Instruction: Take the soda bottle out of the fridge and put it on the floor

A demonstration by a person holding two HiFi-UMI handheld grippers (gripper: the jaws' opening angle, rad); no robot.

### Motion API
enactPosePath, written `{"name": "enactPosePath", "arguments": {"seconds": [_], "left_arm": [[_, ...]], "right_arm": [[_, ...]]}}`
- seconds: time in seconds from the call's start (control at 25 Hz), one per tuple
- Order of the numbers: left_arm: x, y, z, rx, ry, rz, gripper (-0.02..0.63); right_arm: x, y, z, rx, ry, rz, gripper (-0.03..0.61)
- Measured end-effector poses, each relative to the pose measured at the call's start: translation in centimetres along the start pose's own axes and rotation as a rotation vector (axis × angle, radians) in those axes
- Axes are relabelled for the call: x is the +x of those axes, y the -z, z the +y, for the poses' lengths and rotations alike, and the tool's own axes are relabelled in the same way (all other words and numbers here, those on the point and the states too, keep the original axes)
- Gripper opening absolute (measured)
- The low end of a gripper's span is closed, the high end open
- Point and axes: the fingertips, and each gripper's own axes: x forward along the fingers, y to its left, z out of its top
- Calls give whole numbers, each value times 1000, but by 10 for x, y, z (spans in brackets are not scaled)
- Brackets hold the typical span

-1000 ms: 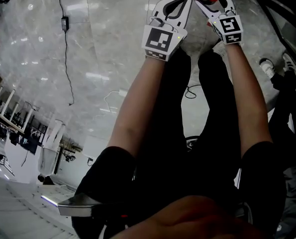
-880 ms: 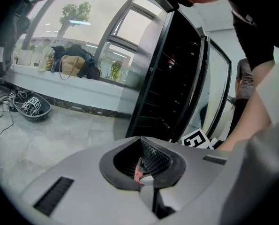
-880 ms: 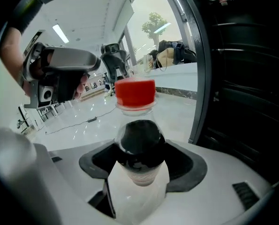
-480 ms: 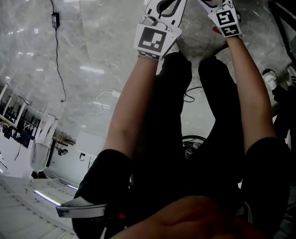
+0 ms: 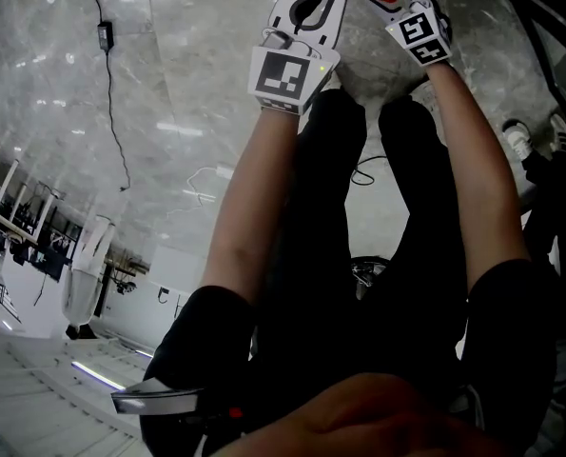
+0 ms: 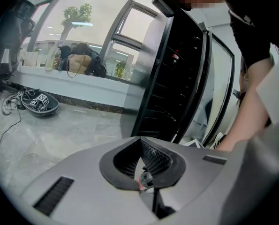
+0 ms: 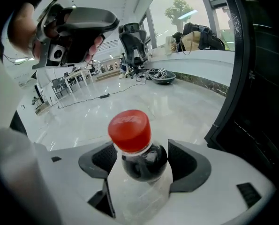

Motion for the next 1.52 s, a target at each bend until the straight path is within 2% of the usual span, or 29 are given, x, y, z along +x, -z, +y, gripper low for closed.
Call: {"name": "enactPosePath", "arguments": {"seconds": [0.16, 0.28, 0.48, 0.6, 0.72, 0.8, 0.88, 1.04, 1.12, 1.24, 1.4, 1.52], "left_arm": [[-14, -36, -15, 14, 3, -9, 0], [-25, -72, -28, 46, 12, -15, 0], [-50, -157, -69, 94, 39, -70, 0], [-69, -210, -108, 106, 83, -92, 0], [-94, -262, -150, 106, 136, -116, 0], [-106, -300, -175, 119, 192, -130, 0], [-119, -332, -200, 141, 262, -127, 0], [-158, -394, -251, 209, 363, -145, 0], [-183, -423, -268, 231, 385, -146, 0], [-215, -460, -297, 248, 404, -137, 0], [-250, -510, -328, 246, 429, -161, 0], [-265, -537, -346, 261, 457, -179, 0]], "right_arm": [[-33, -19, -2, 7, 20, 2, 314], [-78, -55, -7, 38, 63, -37, 314], [-194, -145, -14, 192, 175, -235, 313], [-280, -198, -5, 257, 190, -367, 305], [-367, -251, 16, 268, 167, -469, 189], [-416, -286, 22, 275, 162, -515, 47], [-456, -318, 26, 270, 176, -544, 20], [-536, -369, 41, 232, 237, -579, 12], [-571, -395, 53, 183, 270, -585, 12], [-634, -434, 68, 105, 297, -666, 12], [-693, -463, 88, 122, 287, -712, 12], [-726, -487, 100, 89, 283, -769, 12]]}}
